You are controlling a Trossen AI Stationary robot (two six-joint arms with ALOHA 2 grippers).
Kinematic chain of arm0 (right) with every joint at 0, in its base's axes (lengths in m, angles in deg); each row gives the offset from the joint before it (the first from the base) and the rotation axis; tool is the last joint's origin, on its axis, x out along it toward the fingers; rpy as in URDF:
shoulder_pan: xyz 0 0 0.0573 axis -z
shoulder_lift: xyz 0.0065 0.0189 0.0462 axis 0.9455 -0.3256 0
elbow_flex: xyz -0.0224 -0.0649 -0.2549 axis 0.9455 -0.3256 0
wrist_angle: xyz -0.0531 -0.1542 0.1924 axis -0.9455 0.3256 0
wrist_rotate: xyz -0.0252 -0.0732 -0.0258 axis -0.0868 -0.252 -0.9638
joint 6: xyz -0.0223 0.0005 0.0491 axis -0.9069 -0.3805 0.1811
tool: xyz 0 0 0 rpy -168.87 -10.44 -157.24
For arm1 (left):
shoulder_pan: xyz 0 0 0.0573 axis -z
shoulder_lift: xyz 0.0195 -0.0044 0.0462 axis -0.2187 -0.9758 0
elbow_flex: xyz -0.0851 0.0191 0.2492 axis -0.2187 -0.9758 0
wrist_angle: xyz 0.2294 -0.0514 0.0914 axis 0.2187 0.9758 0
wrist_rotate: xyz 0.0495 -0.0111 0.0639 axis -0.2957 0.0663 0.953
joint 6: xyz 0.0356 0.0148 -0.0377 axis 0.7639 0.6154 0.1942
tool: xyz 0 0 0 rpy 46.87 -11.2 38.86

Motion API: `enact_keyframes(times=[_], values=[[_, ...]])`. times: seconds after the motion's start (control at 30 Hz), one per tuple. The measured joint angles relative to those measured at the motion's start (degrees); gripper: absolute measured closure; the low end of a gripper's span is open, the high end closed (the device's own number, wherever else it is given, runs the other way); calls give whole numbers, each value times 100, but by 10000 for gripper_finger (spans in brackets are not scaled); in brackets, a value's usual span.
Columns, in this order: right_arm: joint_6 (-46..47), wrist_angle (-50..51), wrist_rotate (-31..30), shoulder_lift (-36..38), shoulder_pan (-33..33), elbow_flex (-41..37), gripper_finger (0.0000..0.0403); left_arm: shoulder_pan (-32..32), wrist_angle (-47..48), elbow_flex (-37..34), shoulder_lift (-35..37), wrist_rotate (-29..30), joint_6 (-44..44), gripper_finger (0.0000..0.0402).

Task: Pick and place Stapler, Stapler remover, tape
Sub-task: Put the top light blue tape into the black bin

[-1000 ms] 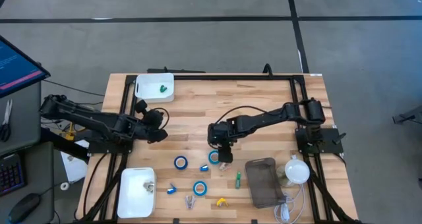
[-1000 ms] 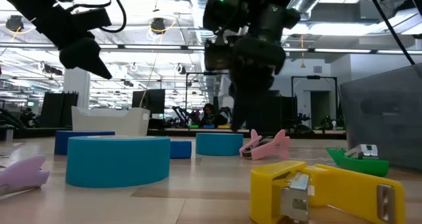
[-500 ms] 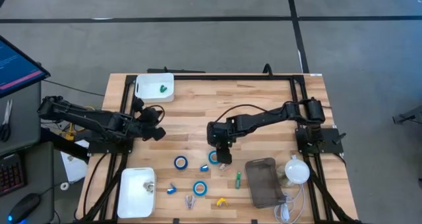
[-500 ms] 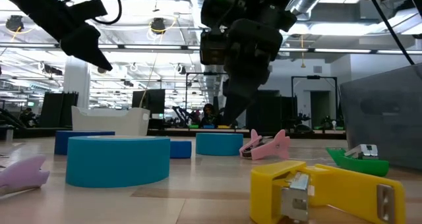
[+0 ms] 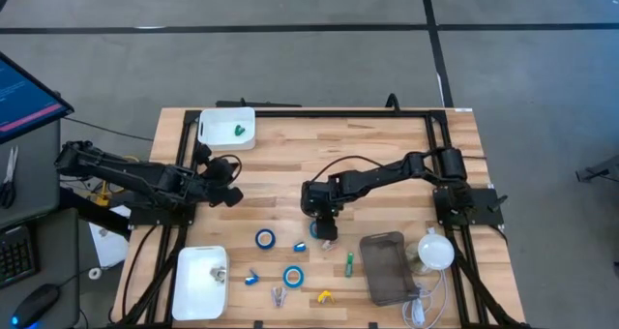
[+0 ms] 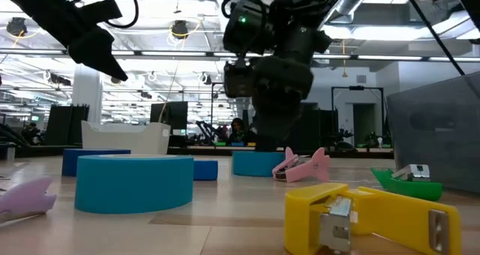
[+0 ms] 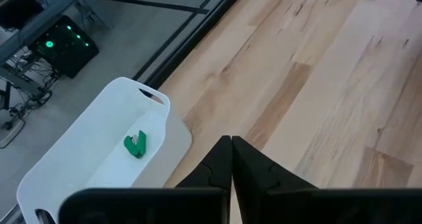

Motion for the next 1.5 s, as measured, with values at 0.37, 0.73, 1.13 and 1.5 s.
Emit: enact_keyframes(times=[0.37,0.73,1.13,1.5], values=[[-95,-17,-7,-89,34,15,305,4,0,2,0,-36,0,401],[-247,228,-175,512,176,184,374,4,-2,9,0,-36,0,401],[373,2363,-647,1980,-61,529,378,4,-13,9,0,-56,0,401],[2249,4103,-637,2411,-1096,531,378,4,-46,9,0,-56,0,401]])
